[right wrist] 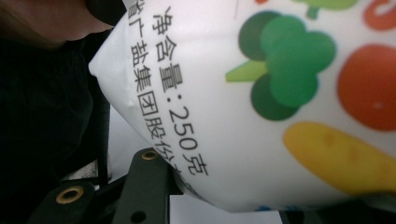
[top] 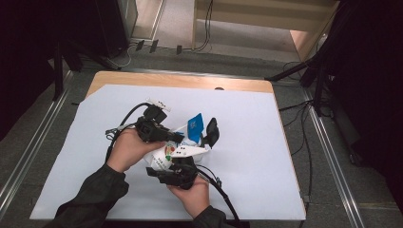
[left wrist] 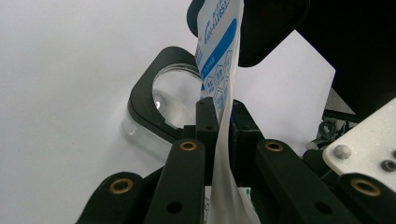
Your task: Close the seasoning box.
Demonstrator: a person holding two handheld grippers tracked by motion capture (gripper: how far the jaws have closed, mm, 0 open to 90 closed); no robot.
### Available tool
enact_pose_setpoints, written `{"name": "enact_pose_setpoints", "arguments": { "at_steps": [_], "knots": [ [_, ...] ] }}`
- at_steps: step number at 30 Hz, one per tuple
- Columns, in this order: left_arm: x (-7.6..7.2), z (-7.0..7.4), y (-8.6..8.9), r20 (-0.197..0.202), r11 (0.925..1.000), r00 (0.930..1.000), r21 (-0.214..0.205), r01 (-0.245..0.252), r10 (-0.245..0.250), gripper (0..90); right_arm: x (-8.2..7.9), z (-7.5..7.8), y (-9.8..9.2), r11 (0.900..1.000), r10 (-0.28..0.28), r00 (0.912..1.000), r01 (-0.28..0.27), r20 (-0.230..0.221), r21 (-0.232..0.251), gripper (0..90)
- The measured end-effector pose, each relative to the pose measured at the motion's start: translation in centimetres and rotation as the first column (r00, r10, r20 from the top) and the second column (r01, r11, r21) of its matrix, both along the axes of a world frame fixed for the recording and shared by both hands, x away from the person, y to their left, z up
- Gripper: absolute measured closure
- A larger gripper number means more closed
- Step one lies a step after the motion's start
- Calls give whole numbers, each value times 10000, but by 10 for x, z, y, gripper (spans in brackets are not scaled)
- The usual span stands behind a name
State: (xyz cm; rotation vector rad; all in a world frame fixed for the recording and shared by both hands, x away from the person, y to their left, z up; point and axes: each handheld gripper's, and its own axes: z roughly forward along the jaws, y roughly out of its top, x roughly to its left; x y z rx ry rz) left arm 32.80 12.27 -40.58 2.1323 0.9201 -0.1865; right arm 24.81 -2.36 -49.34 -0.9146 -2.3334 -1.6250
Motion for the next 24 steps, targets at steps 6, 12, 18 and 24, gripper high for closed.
{"name": "enact_pose_setpoints", "arguments": {
  "at_steps": [6, 12, 18, 24],
  "knots": [
    [1, 0, 0, -64, 9999, 9999, 24, -101, 101, 846, 1, 0, 0, 9999, -24, 9998, 27, -218, 145, 668],
    [2, 2, 4, -128, 9997, 9998, -184, -151, 149, 813, 2, 0, -1, 9997, 35, 9996, -28, -285, 244, 671],
    [0, 2, 5, -142, 9998, 9998, -162, -140, 137, 802, 3, -1, -2, 9996, 60, 9994, -51, -350, 265, 679],
    [0, 3, 8, -142, 9995, 9997, -240, -203, 200, 794, 4, -2, -2, 9991, 107, 9988, -87, -467, 426, 683]
  ]
}}
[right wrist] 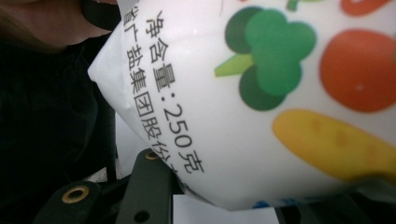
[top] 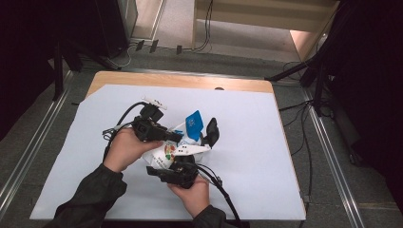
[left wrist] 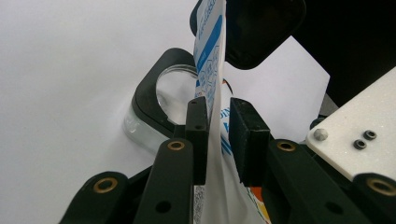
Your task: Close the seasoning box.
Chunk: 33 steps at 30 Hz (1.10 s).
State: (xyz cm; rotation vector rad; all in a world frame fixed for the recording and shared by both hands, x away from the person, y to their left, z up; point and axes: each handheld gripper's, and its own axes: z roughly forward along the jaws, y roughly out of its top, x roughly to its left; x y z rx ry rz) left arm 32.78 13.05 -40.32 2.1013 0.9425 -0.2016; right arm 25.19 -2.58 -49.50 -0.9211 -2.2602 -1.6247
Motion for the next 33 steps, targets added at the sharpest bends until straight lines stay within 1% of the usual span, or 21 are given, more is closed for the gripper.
{"name": "enact_pose_setpoints", "arguments": {
  "at_steps": [2, 4, 6, 9, 10, 11, 13, 16, 17, 20, 25, 27, 29, 33],
  "knots": [
    [-1, 0, 0, 80, 10000, 10000, 49, -20, 20, 818, 0, 0, 0, 10000, 2, 10000, -2, -34, 44, 686],
    [-1, 0, -2, 69, 10000, 10000, 46, -41, 41, 846, 0, 0, 0, 10000, -4, 10000, 4, 6, 25, 687],
    [-1, 0, -3, 101, 9999, 9999, 154, -58, 56, 864, 0, 0, 1, 10000, 12, 10000, -12, 34, -23, 686],
    [-1, 0, -5, 103, 9997, 9998, 217, -144, 142, 872, 0, 0, 1, 10000, 23, 10000, -22, 85, -71, 680],
    [-1, 0, -5, 95, 9996, 9998, 213, -168, 166, 872, 0, 0, 2, 9998, 7, 9998, -3, 196, -174, 666],
    [-1, 1, -5, 101, 9995, 9997, 222, -228, 226, 873, 0, 1, 3, 9998, 22, 9997, -17, 227, -213, 648],
    [-2, 1, -5, 125, 9995, 9995, 167, -286, 284, 873, 0, 2, 3, 9996, 25, 9997, -18, 241, -269, 639],
    [-2, 2, -4, 99, 9992, 9993, 127, -373, 372, 872, 1, 3, 5, 9995, -12, 9995, 21, 318, -307, 664],
    [-2, 3, -3, 123, 9991, 9991, 141, -396, 394, 872, 1, 3, 5, 9996, -15, 9996, 23, 290, -275, 667],
    [-1, 3, -3, 135, 9992, 9991, -23, -398, 399, 873, 2, 3, 5, 9998, -36, 9997, 41, 256, -181, 673],
    [-1, 3, -2, 153, 9988, 9987, 84, -483, 482, 873, 3, 3, 6, 9999, -9, 9999, 11, 129, -137, 683],
    [-1, 3, -1, 170, 9987, 9986, 99, -496, 494, 873, 3, 3, 7, 9999, -8, 10000, 9, 96, -101, 685],
    [-1, 3, -1, 143, 9986, 9985, -7, -525, 525, 871, 3, 3, 7, 10000, 8, 10000, -8, 56, -75, 687],
    [-1, 3, 0, 103, 9986, 9986, 85, -514, 513, 867, 4, 3, 7, 10000, 33, 10000, -33, -58, 69, 690]
  ]
}}
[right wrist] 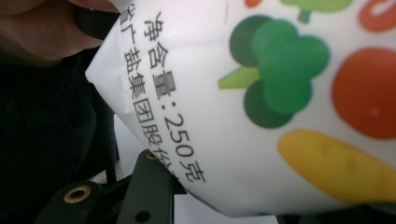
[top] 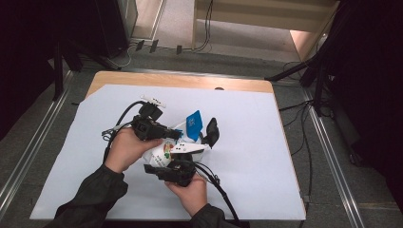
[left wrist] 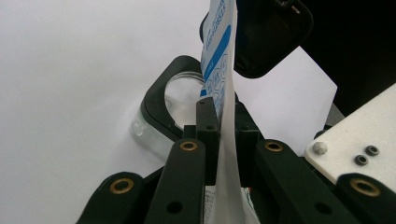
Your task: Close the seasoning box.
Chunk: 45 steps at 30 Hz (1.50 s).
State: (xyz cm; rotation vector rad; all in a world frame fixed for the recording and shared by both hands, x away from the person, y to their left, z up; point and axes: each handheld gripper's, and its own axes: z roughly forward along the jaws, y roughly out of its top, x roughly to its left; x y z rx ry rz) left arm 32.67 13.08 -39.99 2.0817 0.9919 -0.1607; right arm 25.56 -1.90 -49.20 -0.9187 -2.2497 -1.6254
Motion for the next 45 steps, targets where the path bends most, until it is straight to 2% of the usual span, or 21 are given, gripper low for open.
{"name": "enact_pose_setpoints", "arguments": {
  "at_steps": [6, 13, 16, 20, 22, 31, 45],
  "knots": [
    [0, -1, 1, -69, 10000, 10000, -80, 17, -17, 856, 0, -1, 0, 10000, 25, 9999, -24, -139, 59, 692],
    [-1, -2, 1, -97, 10000, 9999, -15, 28, -28, 857, 1, -1, 0, 10000, 19, 10000, -19, -78, 8, 691],
    [-1, -2, 0, -77, 10000, 10000, 8, 43, -43, 871, 0, 0, 0, 9999, 15, 9999, -13, 125, -140, 685],
    [-1, -3, -1, -97, 9999, 9999, 88, -56, 57, 874, -2, 0, 3, 9975, 96, 9981, -53, 615, -708, 648],
    [0, -3, -1, -90, 10000, 9999, 23, -97, 97, 874, -2, 1, 3, 9970, 71, 9977, -19, 667, -770, 647],
    [0, -4, -1, -150, 10000, 9999, -21, -40, 40, 871, 0, 1, 2, 9982, 24, 9993, -1, 386, -600, 679],
    [0, -4, 0, -157, 10000, 9999, -64, -61, 60, 860, 0, 0, 1, 9994, -3, 9998, 10, 206, -360, 682]
  ]
}}
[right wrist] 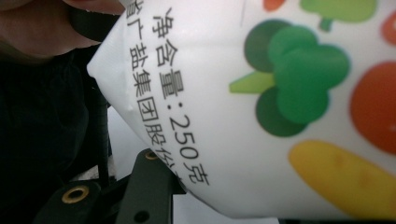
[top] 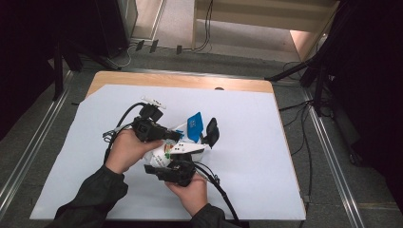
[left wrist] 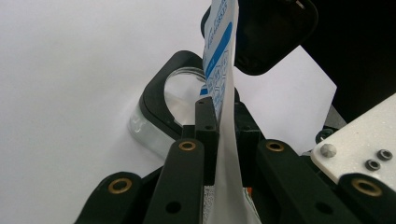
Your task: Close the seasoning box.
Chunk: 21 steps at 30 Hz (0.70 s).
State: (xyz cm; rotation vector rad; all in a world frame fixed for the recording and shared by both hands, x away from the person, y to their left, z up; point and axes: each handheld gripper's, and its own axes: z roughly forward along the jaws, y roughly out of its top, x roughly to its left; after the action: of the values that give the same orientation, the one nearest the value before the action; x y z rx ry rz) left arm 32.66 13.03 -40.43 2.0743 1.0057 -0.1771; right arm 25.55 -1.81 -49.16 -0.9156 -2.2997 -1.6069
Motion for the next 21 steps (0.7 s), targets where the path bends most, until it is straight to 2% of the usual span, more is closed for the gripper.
{"name": "enact_pose_setpoints", "arguments": {
  "at_steps": [13, 18, 21],
  "knots": [
    [-1, 1, 0, 43, 10000, 10000, -9, -11, 11, 862, 0, 0, 0, 10000, 81, 9998, -81, 172, -55, 671],
    [-1, 1, -1, 66, 10000, 9999, 15, -90, 90, 862, 0, 1, 1, 9995, 74, 9992, -62, 396, -317, 641],
    [-1, 2, 0, 62, 9999, 9999, 17, -117, 117, 862, -1, 1, 2, 9991, 60, 9987, -39, 516, -411, 653]
  ]
}}
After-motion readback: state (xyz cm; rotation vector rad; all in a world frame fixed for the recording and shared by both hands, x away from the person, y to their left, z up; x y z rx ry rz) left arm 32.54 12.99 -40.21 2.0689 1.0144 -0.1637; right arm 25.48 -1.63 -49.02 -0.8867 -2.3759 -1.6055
